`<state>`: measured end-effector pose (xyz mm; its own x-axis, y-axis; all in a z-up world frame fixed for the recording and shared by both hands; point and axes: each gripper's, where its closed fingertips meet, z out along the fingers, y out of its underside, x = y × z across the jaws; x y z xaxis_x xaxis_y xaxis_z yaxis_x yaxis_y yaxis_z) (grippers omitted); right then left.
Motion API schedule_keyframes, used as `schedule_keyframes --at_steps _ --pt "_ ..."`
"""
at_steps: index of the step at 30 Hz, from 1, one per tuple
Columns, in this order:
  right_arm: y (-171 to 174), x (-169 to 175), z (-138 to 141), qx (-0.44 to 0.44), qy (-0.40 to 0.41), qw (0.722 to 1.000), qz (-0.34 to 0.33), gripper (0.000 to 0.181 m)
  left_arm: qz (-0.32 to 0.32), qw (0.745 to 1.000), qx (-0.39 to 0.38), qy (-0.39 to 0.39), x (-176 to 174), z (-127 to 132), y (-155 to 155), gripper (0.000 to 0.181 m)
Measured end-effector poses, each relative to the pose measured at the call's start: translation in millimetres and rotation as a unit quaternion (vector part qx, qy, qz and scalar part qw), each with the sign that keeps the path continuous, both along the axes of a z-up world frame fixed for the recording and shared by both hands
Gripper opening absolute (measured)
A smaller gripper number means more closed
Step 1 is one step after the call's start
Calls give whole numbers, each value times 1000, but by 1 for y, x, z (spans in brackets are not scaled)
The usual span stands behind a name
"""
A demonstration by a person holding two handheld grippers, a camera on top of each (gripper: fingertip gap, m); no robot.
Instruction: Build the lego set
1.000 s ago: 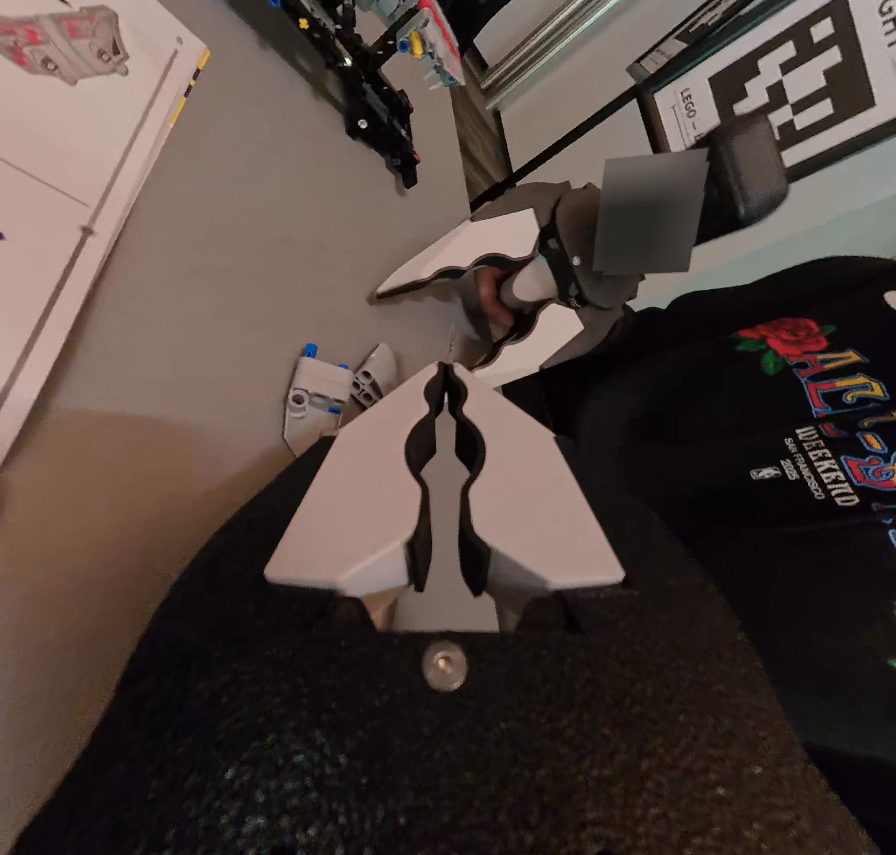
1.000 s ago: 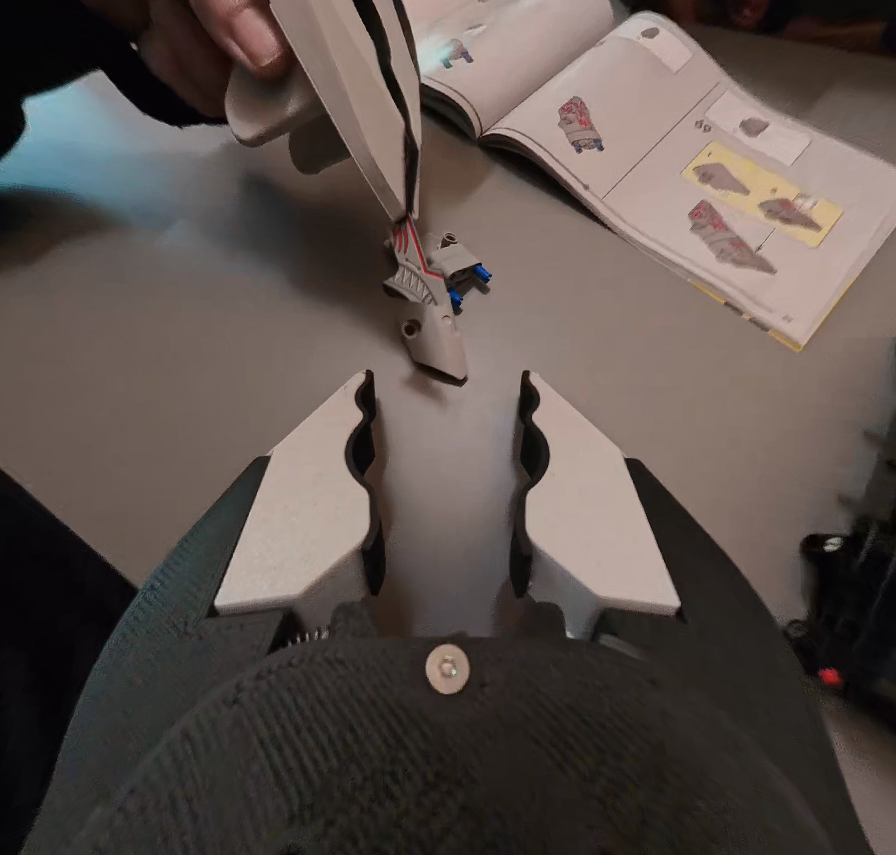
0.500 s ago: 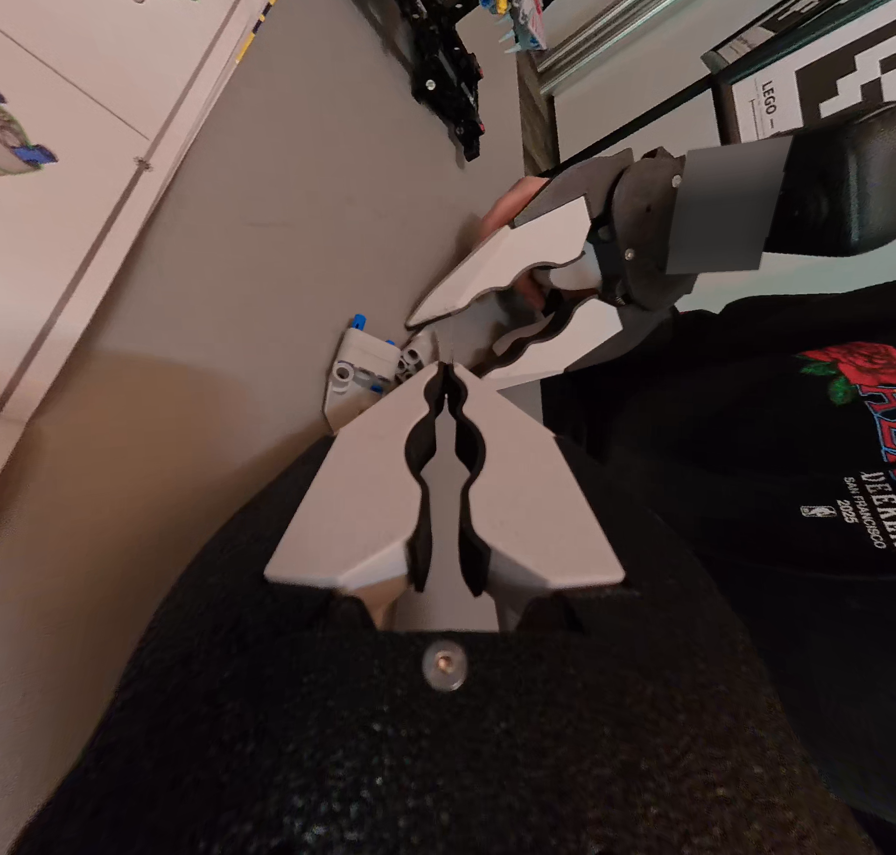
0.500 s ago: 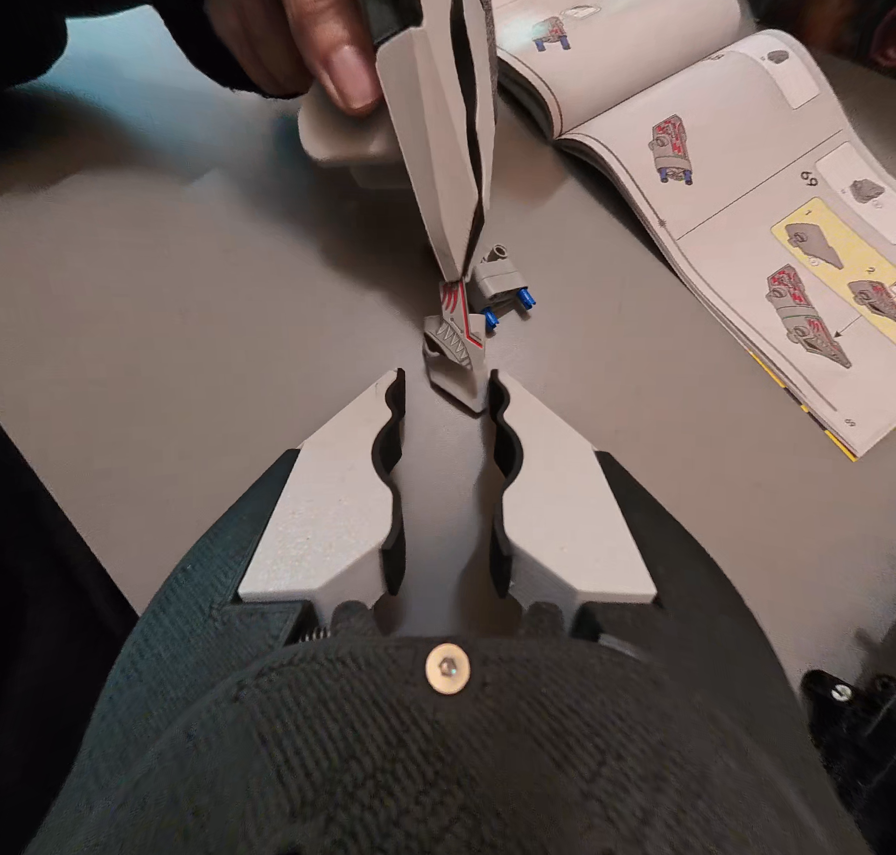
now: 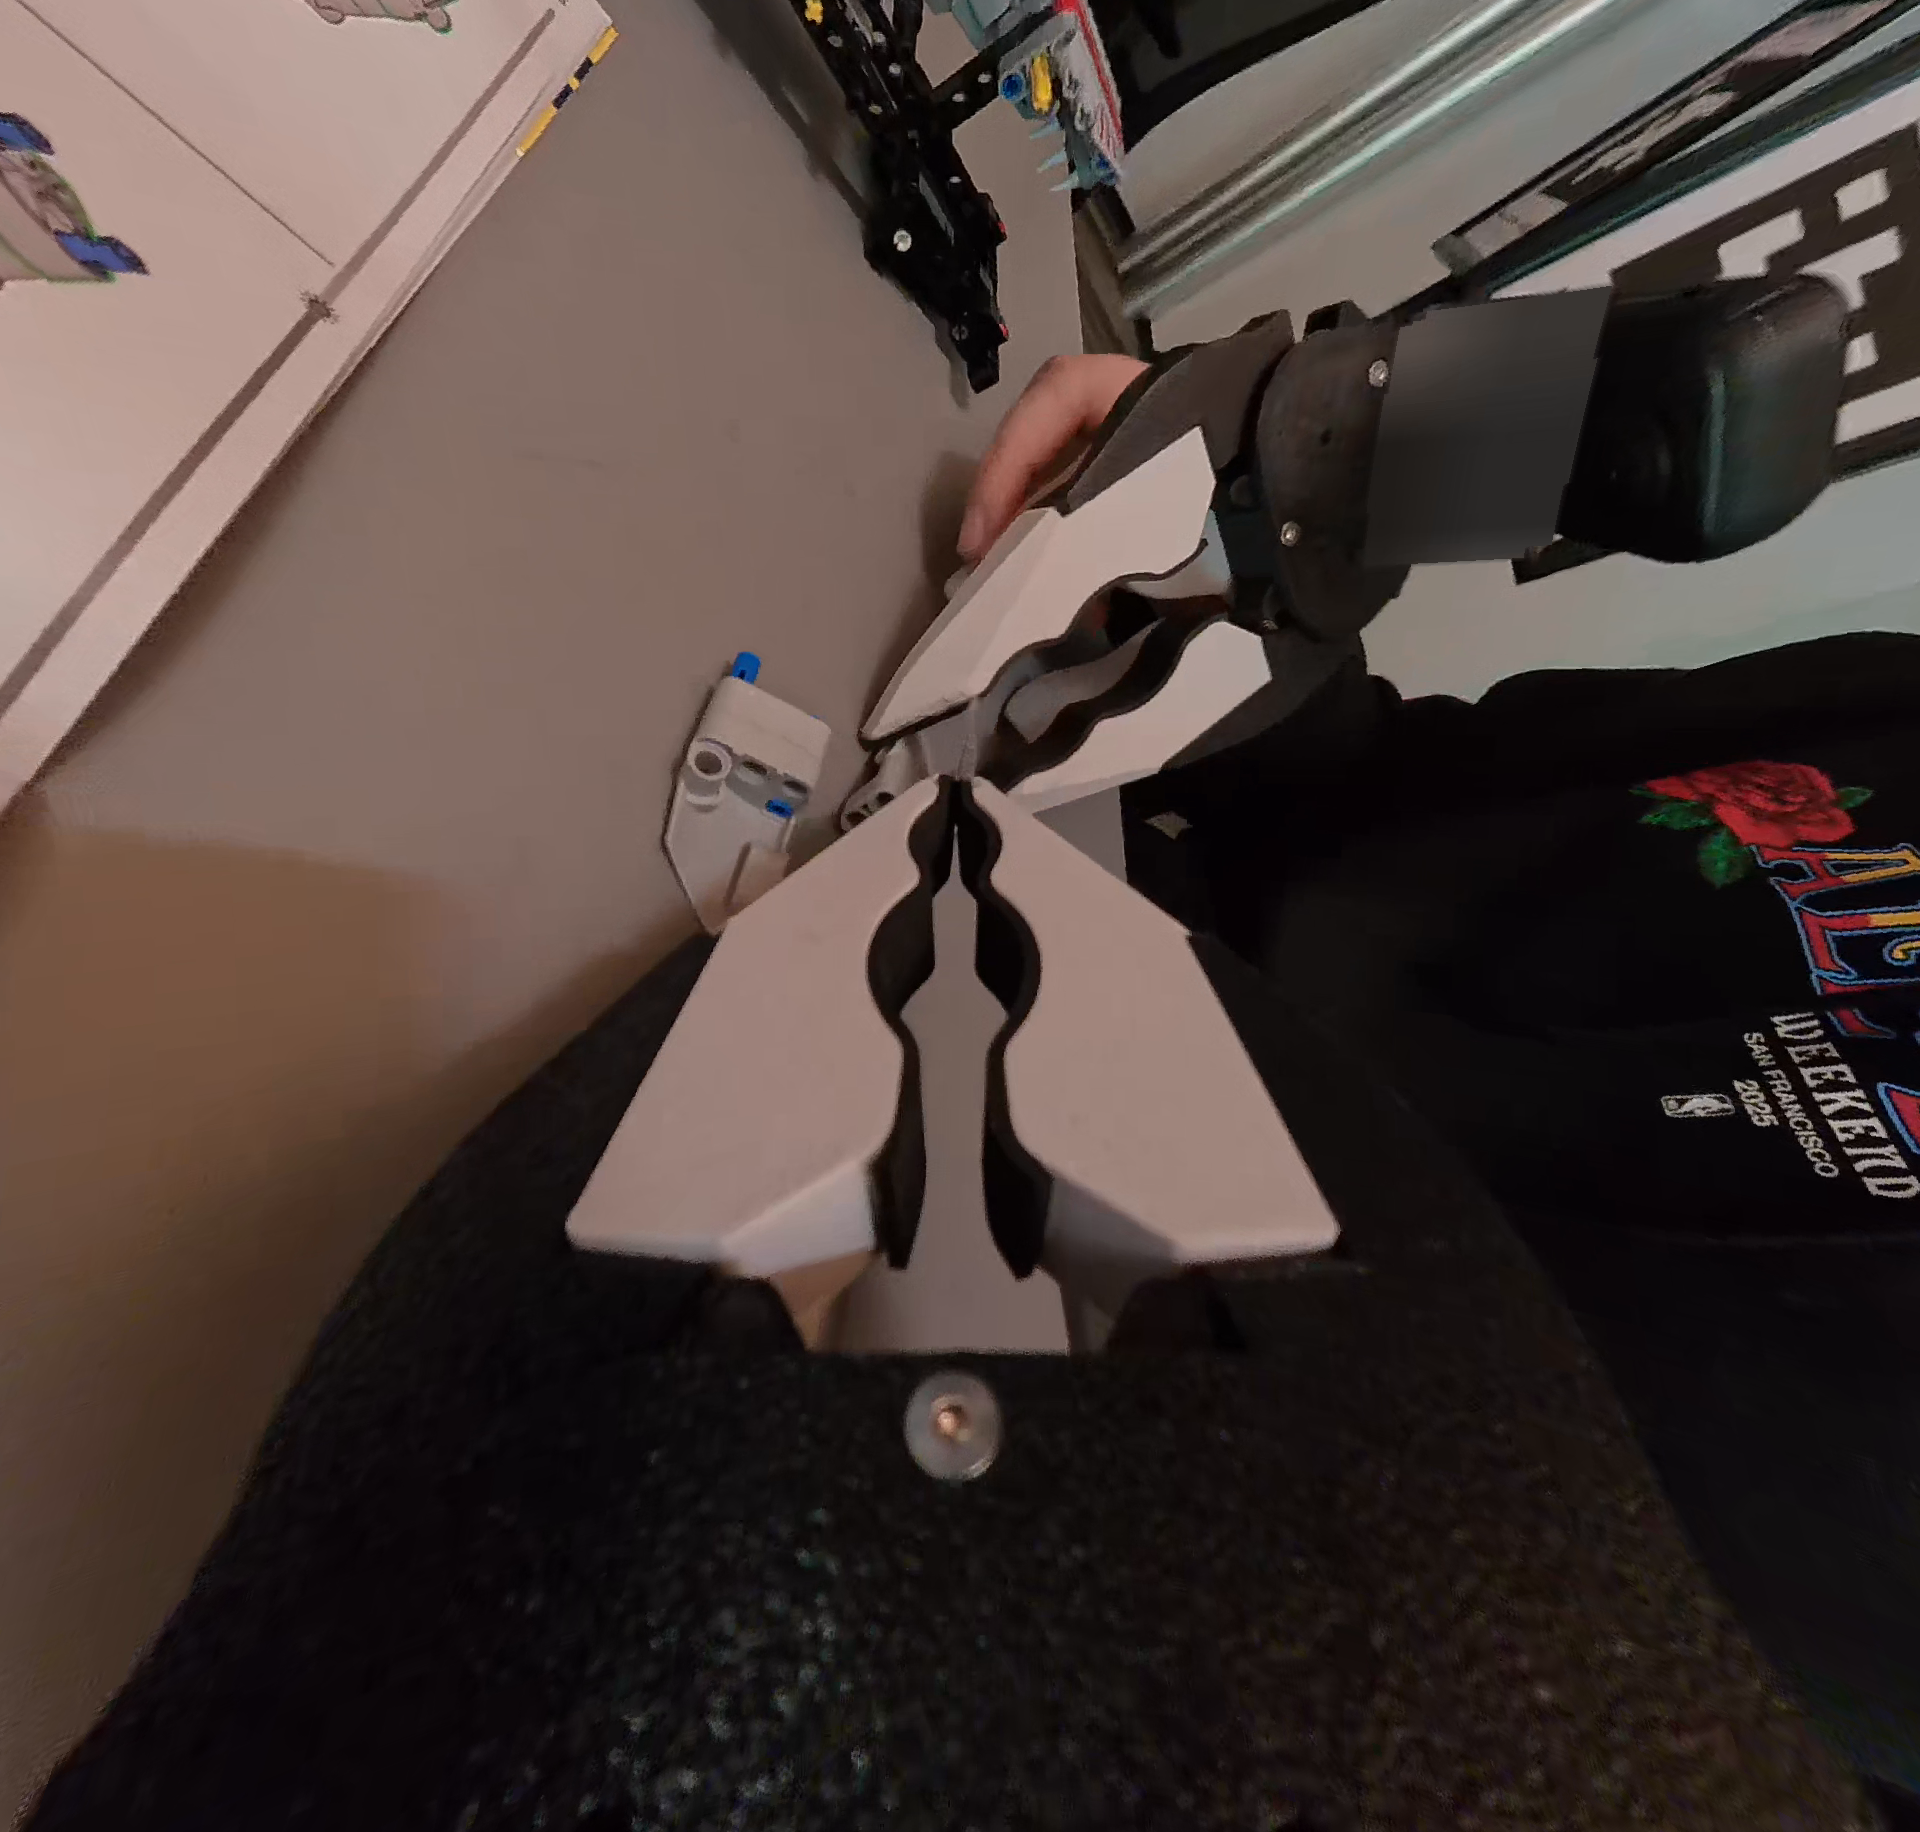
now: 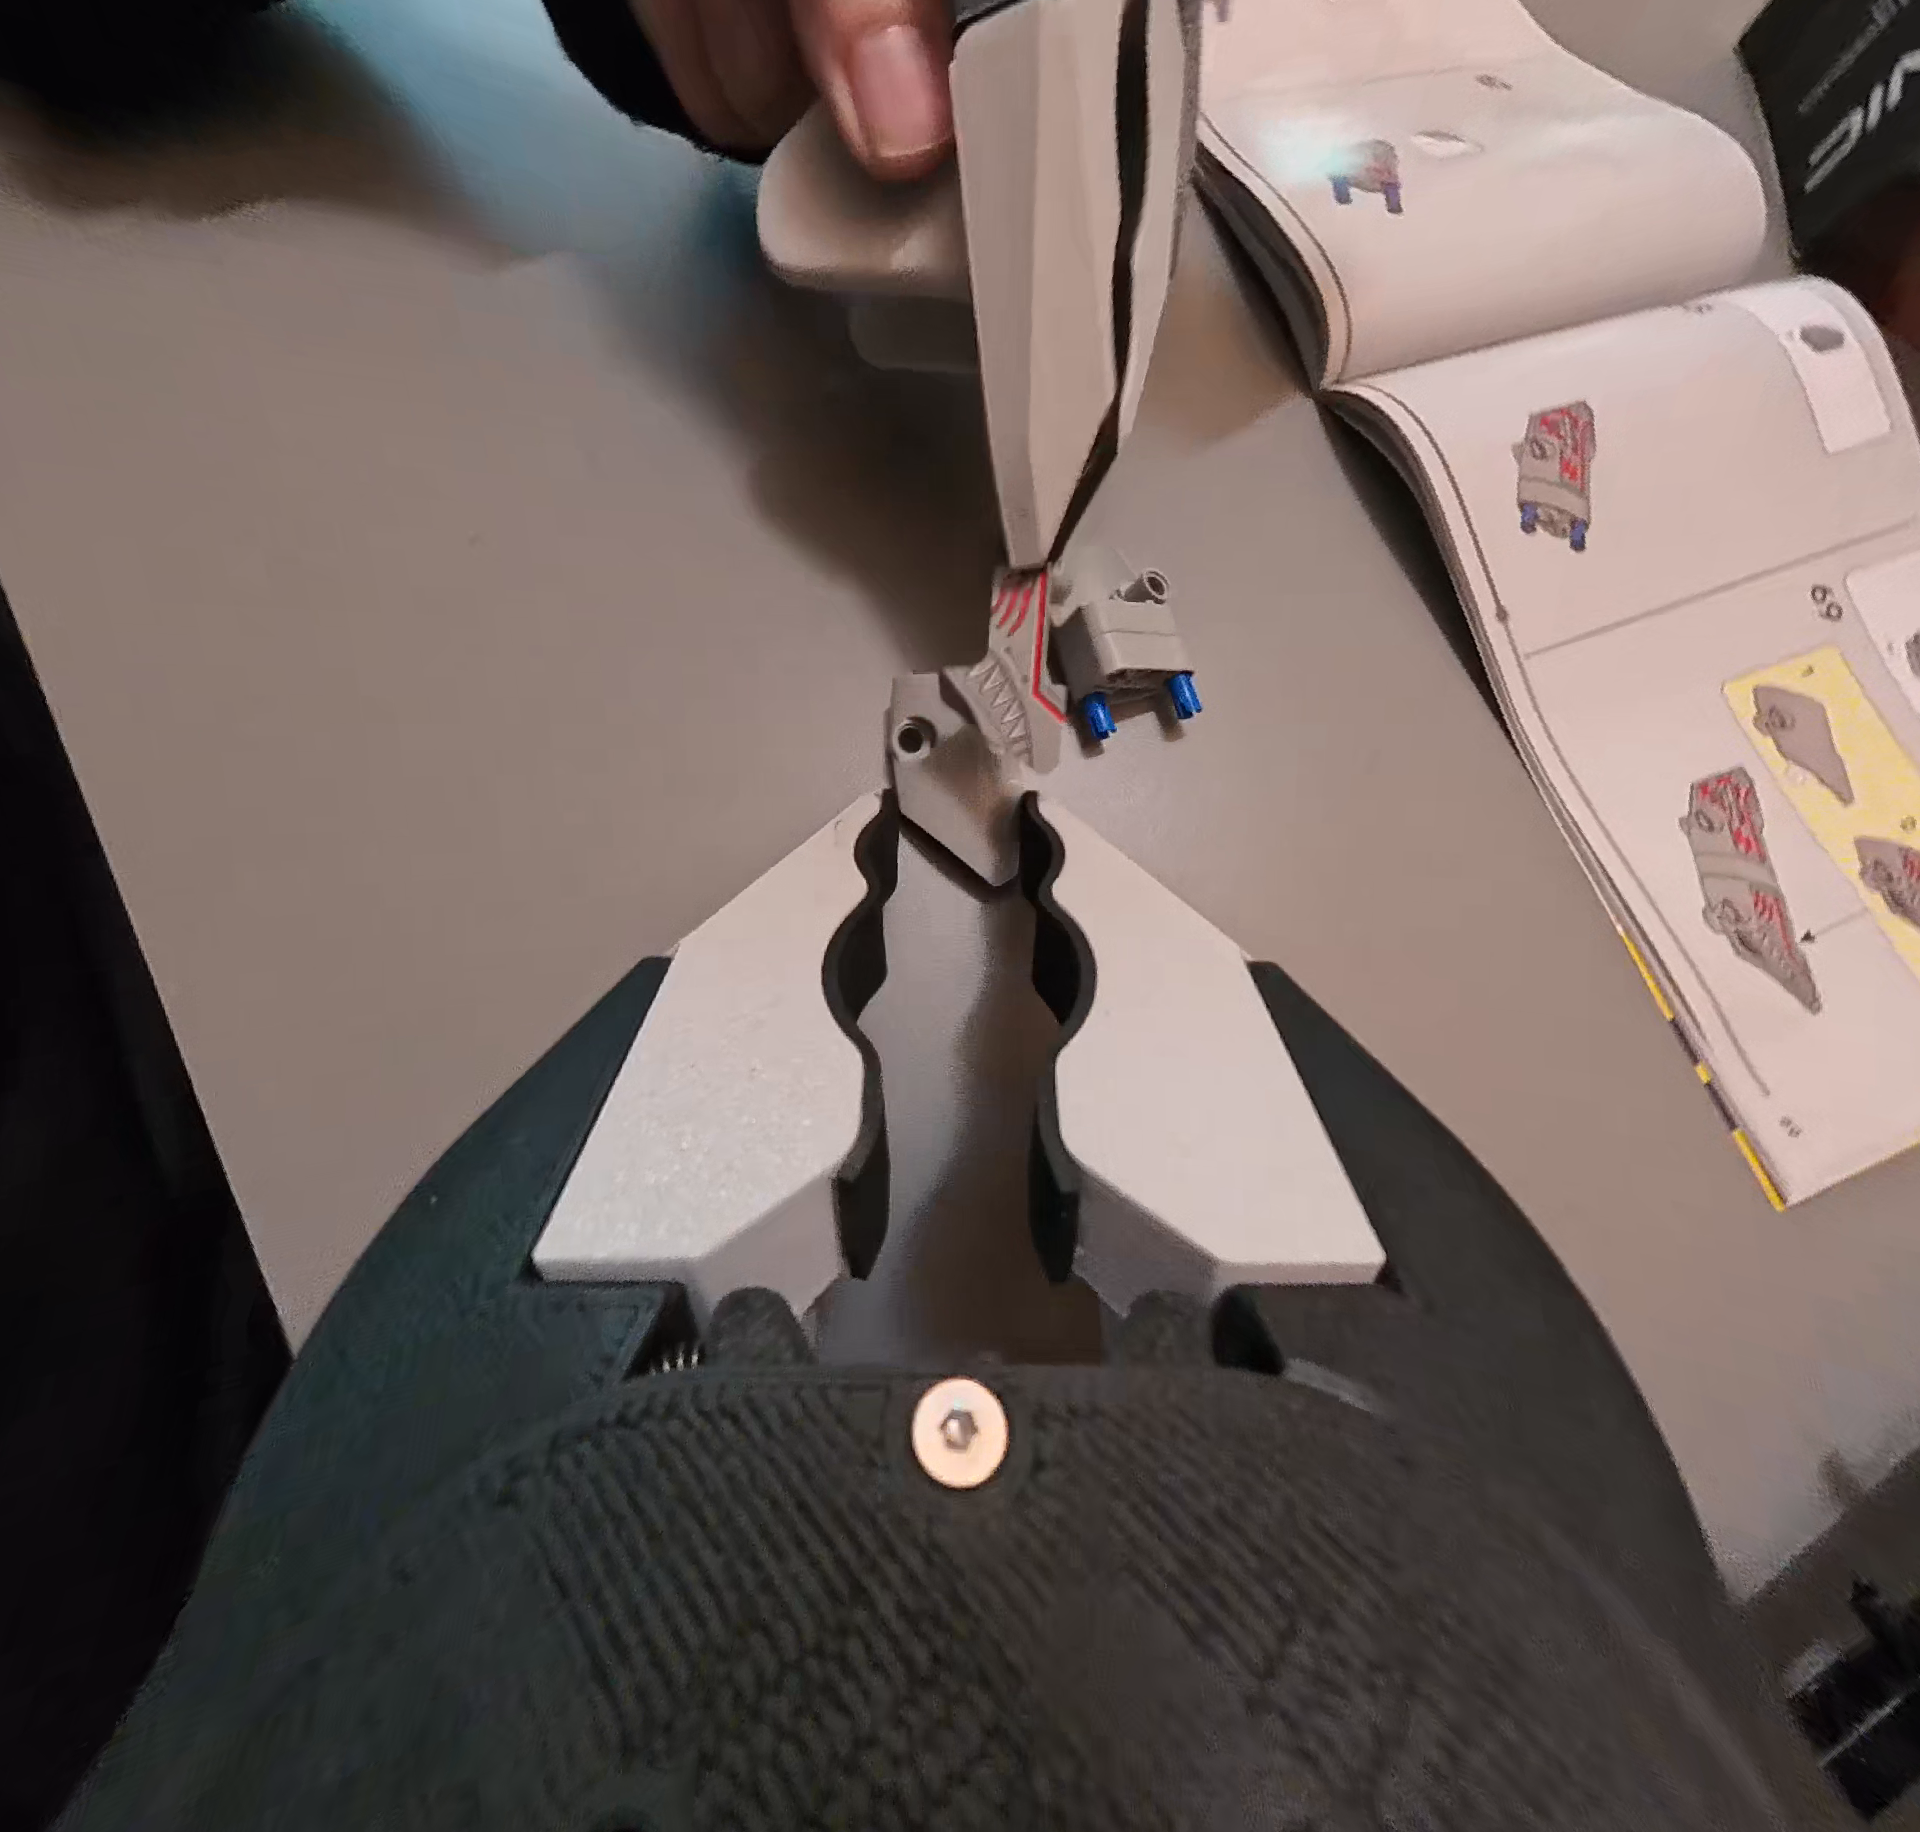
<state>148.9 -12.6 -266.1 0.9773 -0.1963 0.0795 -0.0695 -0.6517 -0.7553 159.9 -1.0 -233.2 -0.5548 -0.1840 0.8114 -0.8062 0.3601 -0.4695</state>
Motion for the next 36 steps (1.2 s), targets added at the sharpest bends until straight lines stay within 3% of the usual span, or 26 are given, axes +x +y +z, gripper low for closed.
schedule_keyframes --at_steps 5,13,23,36 --pt "-5 8 2 1 -21 1000 -14 42 28 999 -15 2 -2 2 2 0" --pt "-2 -2 -1 2 22 1000 18 22 27 1000 1 0 -9 -4 -9 0" --pt "-2 -3 -1 3 27 999 19 21 45 999 9 0 -12 -12 -9 0" --pt "-3 0 -1 3 24 1000 12 26 20 999 -1 38 -6 -15 -7 0"
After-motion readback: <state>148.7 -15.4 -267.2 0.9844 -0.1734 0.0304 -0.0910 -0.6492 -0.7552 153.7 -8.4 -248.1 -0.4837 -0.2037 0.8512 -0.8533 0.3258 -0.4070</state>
